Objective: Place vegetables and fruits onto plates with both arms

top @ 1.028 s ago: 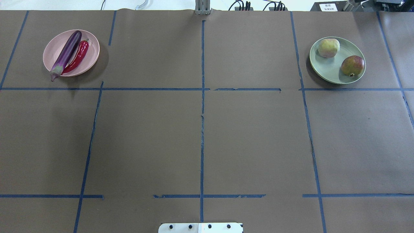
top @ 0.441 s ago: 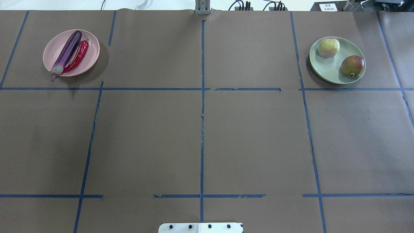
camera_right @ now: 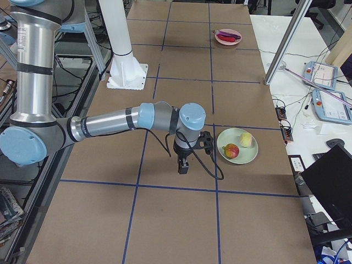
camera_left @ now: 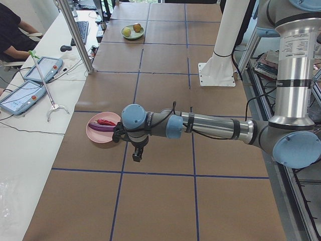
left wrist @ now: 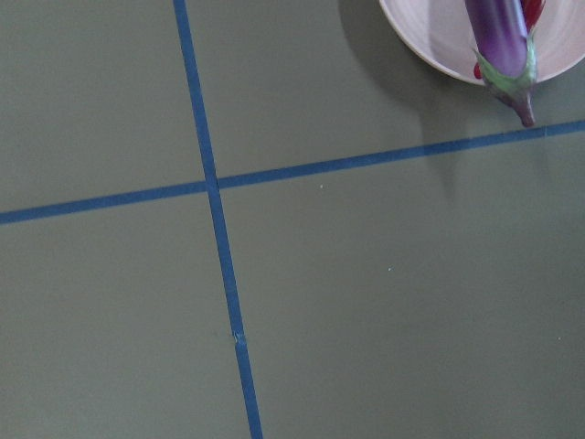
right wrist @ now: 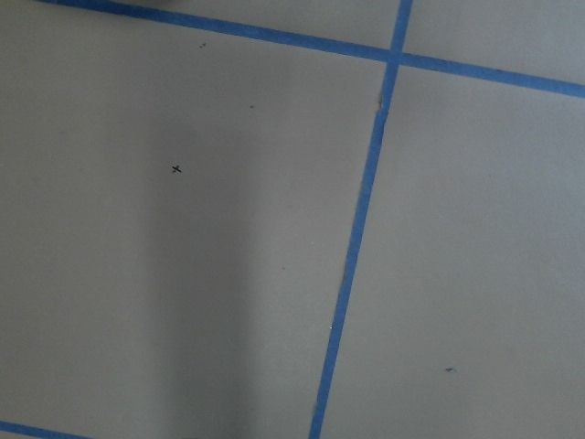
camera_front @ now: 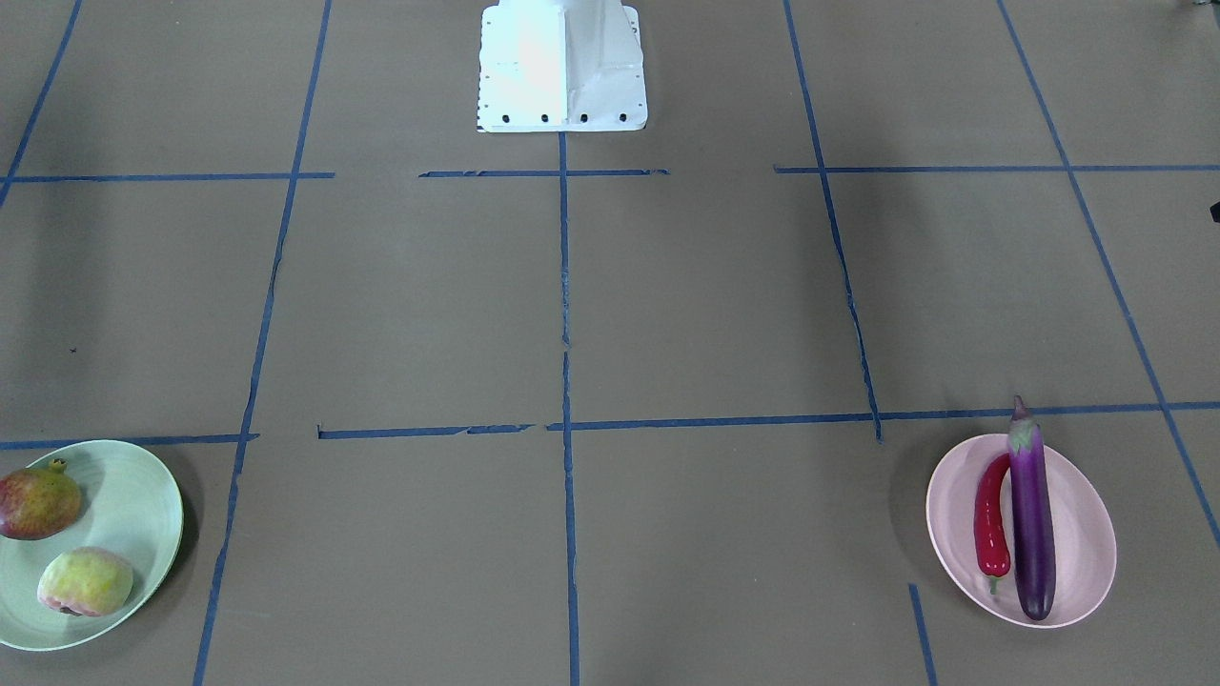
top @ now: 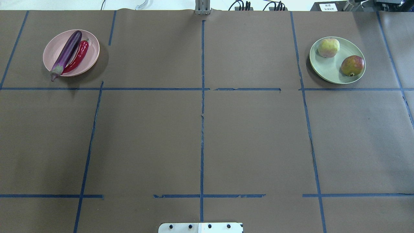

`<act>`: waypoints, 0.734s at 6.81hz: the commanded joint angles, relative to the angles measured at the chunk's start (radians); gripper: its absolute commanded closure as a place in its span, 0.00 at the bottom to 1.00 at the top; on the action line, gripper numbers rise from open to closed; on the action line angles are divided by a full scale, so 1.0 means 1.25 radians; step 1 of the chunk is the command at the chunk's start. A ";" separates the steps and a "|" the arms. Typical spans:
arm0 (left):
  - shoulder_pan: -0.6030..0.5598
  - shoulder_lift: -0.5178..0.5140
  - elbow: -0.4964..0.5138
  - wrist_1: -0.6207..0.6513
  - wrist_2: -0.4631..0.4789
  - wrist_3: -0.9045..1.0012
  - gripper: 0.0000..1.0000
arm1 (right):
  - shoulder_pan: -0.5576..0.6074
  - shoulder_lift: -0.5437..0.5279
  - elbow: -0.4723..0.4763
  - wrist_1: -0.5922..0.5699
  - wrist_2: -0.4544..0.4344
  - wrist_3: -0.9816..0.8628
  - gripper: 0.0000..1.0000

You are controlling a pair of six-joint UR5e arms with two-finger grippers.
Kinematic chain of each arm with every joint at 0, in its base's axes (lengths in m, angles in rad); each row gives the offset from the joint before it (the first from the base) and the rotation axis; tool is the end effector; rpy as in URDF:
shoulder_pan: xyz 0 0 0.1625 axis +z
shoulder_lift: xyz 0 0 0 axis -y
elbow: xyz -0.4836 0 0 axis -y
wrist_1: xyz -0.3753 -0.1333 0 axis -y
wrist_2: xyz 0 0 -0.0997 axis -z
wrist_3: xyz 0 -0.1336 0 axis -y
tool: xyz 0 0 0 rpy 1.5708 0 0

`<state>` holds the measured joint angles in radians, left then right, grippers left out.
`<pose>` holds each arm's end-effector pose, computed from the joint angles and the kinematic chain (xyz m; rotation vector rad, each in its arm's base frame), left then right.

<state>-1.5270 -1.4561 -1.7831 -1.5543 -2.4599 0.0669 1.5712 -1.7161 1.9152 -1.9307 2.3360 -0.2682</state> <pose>-0.0110 -0.4252 0.6822 0.0860 0.8884 0.1393 0.0409 -0.3808 0.6779 -0.0493 -0.7783 -0.1926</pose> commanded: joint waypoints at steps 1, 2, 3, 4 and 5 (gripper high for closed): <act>-0.001 0.053 -0.049 0.017 0.003 -0.006 0.00 | 0.034 -0.077 -0.008 0.003 -0.003 -0.075 0.00; 0.004 0.036 -0.053 0.092 0.008 -0.008 0.00 | 0.034 -0.084 -0.003 0.004 -0.002 -0.091 0.00; 0.007 0.041 -0.069 0.100 0.011 0.002 0.00 | 0.049 -0.085 -0.002 0.046 -0.005 -0.090 0.00; 0.004 0.052 -0.090 0.099 0.052 0.025 0.00 | 0.050 -0.095 -0.005 0.069 -0.005 -0.087 0.00; 0.003 0.060 -0.106 0.106 0.057 0.027 0.00 | 0.050 -0.111 -0.001 0.072 -0.003 -0.089 0.00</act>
<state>-1.5218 -1.3925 -1.8918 -1.4321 -2.4083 0.0897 1.6314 -1.8355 1.9110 -1.8564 2.3307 -0.3776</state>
